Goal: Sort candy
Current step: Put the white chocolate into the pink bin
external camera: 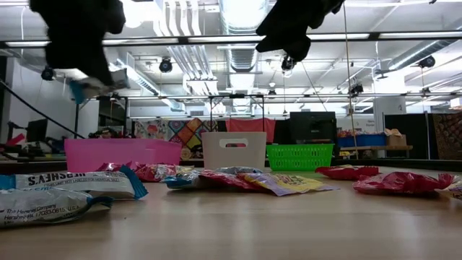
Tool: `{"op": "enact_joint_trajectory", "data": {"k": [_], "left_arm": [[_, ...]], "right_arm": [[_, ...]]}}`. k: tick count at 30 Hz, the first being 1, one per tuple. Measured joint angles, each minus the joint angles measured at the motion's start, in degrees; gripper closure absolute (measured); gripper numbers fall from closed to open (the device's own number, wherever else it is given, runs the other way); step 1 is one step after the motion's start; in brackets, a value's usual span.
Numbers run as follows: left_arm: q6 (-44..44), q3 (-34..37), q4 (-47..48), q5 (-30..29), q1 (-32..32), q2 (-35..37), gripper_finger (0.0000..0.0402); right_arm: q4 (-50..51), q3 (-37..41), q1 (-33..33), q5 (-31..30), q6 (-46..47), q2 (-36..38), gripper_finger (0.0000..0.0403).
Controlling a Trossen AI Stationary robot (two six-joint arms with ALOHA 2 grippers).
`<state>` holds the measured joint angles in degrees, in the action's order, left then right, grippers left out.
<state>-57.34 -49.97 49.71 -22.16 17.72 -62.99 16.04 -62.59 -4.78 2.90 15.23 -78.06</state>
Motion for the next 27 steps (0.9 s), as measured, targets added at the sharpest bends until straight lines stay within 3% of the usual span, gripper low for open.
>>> {"op": "enact_joint_trajectory", "data": {"k": [3, 10, 14, 20, 27], "left_arm": [[8.50, 0.06, 2.68, -4.00, -9.82, 2.77, 0.0399], [31.25, 0.50, -0.34, -4.27, -38.97, 1.87, 0.0399], [41.20, 1.71, -6.63, 4.75, -50.63, -1.04, 0.0400], [50.03, 2.24, -14.39, 26.21, -60.68, -7.75, 0.0400], [49.94, 2.24, -16.14, 27.14, -63.26, -16.57, 0.0385]], "right_arm": [[0.00, 0.02, 0.00, -1.88, 1.46, 0.00, 0.0252], [0.92, 0.02, 0.04, -6.56, 3.61, 0.00, 0.0252], [1.35, 0.02, 0.04, -6.59, 3.88, 0.00, 0.0252], [1.35, 0.02, 0.04, -7.54, 3.89, 0.00, 0.0252], [1.38, 0.02, 0.04, -7.61, 3.91, 0.00, 0.0252]]}}
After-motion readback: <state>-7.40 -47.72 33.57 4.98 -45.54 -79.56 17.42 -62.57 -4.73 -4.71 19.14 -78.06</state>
